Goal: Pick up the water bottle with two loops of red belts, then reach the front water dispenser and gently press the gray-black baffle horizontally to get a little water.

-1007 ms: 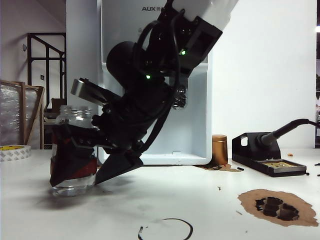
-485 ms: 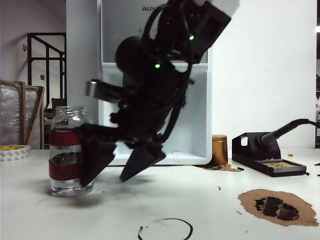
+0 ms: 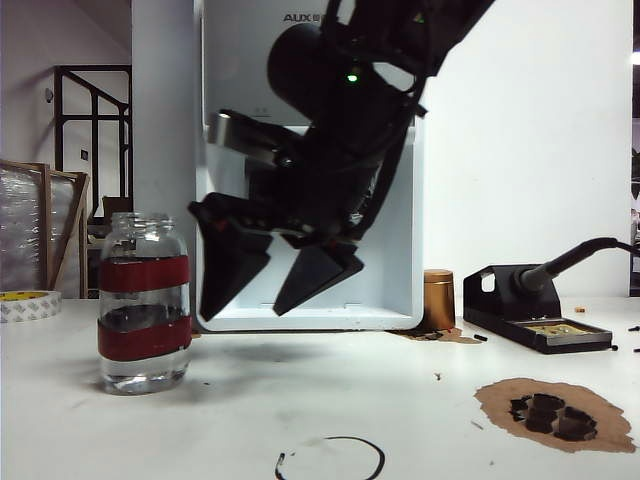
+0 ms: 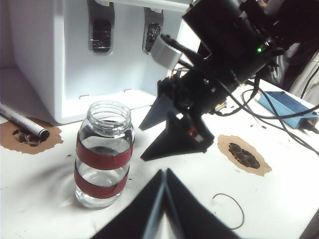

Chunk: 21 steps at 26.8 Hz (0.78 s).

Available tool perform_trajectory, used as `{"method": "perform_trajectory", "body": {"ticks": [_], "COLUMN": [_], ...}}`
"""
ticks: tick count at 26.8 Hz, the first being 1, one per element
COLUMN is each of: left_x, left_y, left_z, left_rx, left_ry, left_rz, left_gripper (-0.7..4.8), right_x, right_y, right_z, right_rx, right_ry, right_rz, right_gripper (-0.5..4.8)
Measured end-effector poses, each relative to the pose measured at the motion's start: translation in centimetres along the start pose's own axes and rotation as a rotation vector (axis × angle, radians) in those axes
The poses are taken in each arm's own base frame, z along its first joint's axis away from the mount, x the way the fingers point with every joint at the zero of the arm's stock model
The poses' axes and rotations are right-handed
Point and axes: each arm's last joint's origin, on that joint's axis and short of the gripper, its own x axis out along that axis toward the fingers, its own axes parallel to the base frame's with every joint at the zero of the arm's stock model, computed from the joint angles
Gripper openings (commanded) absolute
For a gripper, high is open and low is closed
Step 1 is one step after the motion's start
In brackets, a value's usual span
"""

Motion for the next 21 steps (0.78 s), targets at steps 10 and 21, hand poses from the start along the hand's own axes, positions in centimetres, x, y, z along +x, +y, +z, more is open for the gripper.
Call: {"method": "perform_trajectory", "body": {"ticks": [10, 21], "left_x": [0.0, 0.0], "left_y": [0.0, 0.0], "left_z": [0.0, 0.0], "left_rx": [0.000, 0.000], "left_ry": [0.000, 0.000], "left_rz": [0.000, 0.000], "left_gripper": [-0.04, -0.04], "right_x": [-1.5, -10.5], "right_y": [0.2, -1.6], "right_z": [-2.9, -1.0], "right_rx": [-0.006, 0.019], "right_ry": [0.057, -0.213], "right_rz": [-0.003, -0.175], "right_gripper": [4.49, 2.17]}}
